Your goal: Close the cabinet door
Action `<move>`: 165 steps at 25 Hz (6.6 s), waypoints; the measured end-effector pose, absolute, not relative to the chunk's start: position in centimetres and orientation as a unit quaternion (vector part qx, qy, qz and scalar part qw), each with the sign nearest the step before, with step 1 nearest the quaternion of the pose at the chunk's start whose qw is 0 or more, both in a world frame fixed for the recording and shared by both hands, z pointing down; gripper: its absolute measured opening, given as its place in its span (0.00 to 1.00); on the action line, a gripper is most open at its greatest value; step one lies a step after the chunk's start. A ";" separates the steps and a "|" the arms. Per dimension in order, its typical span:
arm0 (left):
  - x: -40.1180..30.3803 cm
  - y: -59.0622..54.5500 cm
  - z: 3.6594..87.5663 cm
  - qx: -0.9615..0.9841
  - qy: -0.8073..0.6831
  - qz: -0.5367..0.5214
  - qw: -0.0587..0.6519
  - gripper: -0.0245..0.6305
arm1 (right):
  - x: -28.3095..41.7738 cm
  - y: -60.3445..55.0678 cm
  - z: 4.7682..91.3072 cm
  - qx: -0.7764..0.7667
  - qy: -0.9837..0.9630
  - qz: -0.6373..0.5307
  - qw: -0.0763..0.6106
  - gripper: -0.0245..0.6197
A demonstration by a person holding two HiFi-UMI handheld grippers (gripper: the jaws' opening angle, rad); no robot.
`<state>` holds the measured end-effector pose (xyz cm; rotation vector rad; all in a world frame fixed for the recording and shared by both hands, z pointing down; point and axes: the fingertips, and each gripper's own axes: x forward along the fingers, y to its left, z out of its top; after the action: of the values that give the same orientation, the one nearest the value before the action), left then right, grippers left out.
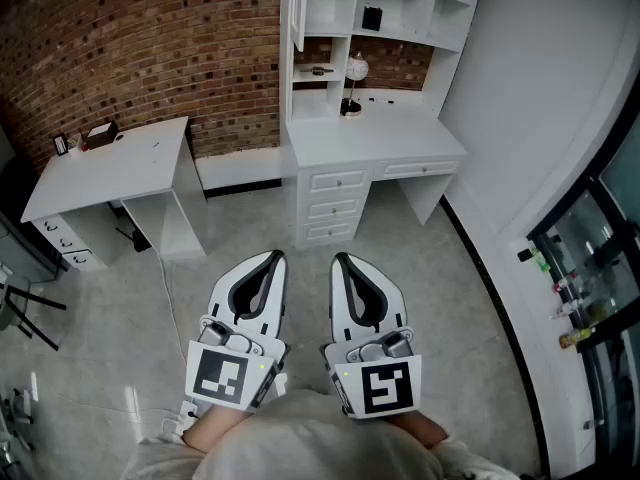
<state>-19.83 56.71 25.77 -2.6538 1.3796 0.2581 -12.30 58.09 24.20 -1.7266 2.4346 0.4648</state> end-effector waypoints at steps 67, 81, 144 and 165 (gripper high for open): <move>-10.0 22.7 26.1 -0.842 0.530 0.066 0.078 0.05 | -0.7 23.8 24.2 -0.514 0.839 0.129 0.121 0.07; -10.1 17.7 26.2 -0.850 0.513 0.082 0.091 0.05 | -1.1 20.0 24.2 -0.521 0.832 0.156 0.113 0.07; -16.5 -20.6 20.3 -0.861 0.486 0.090 0.116 0.05 | -12.6 -20.9 19.8 -0.519 0.839 0.156 0.055 0.17; -17.8 -24.1 19.5 -0.853 0.497 0.097 0.126 0.05 | -13.8 -26.2 17.0 -0.536 0.826 0.166 0.049 0.26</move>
<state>-17.76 -24.14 19.54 -2.4844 1.4477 0.2815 -13.81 -26.25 17.05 -1.6348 2.5170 0.5065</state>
